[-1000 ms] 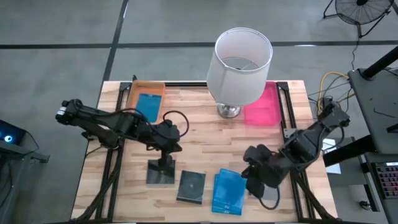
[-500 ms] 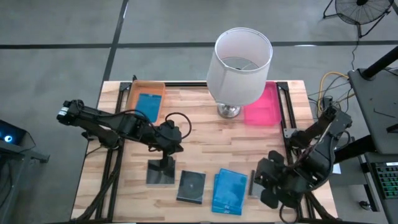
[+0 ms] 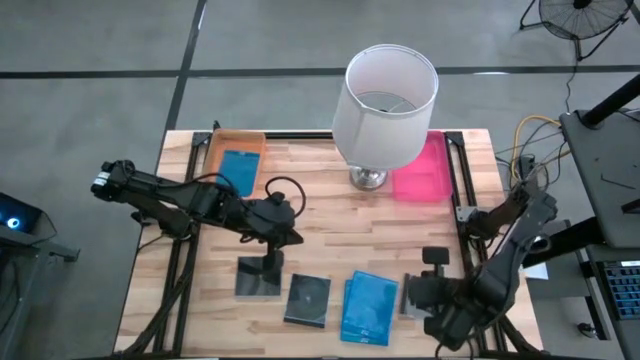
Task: Pick & place jewel cases by type
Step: Put the blue cd case into the orange bin
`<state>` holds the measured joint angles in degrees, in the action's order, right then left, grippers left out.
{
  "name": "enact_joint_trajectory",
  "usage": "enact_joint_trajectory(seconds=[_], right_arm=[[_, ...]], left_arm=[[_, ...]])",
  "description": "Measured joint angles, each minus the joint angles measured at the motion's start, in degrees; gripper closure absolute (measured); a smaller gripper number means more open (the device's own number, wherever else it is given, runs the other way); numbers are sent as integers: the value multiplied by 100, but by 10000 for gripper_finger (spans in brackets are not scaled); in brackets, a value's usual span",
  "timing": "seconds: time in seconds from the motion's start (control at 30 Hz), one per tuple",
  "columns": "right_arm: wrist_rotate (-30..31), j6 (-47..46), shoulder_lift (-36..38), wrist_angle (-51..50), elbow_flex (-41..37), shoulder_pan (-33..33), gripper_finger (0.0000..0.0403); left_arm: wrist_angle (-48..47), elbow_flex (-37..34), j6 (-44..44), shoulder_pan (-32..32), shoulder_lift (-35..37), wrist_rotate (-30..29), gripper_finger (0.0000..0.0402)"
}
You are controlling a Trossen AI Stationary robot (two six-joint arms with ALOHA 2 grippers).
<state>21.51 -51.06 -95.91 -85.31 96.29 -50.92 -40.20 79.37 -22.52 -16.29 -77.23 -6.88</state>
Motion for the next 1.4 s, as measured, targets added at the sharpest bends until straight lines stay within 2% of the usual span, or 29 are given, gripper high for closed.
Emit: enact_joint_trajectory(seconds=[0.13,0.3,0.4,0.53,0.67,0.8,1.1,1.23,1.4], right_arm=[[485,186,-172,26,0,-233,360],[1430,-479,-154,65,0,-773,360],[1778,-722,-106,67,0,-1126,360],[1766,-647,-116,67,0,-1485,360],[1771,-2,-225,-24,2,-1706,360],[1772,591,-422,-129,-5,-1728,360],[1592,1112,-718,-130,-17,-1711,358],[1585,1272,-716,-130,-17,-1687,336],[1565,1517,-714,-121,-17,-1667,277]], left_arm=[[204,0,-298,0,0,-50,402],[276,0,-511,0,0,-88,402],[277,0,-588,0,0,-254,402],[290,0,-599,4,0,-358,402],[314,0,-592,4,0,-484,402],[397,0,-630,4,0,-557,402],[531,0,-818,0,0,-741,402],[531,-2,-851,0,0,-762,402],[531,-1,-901,0,0,-762,402]])
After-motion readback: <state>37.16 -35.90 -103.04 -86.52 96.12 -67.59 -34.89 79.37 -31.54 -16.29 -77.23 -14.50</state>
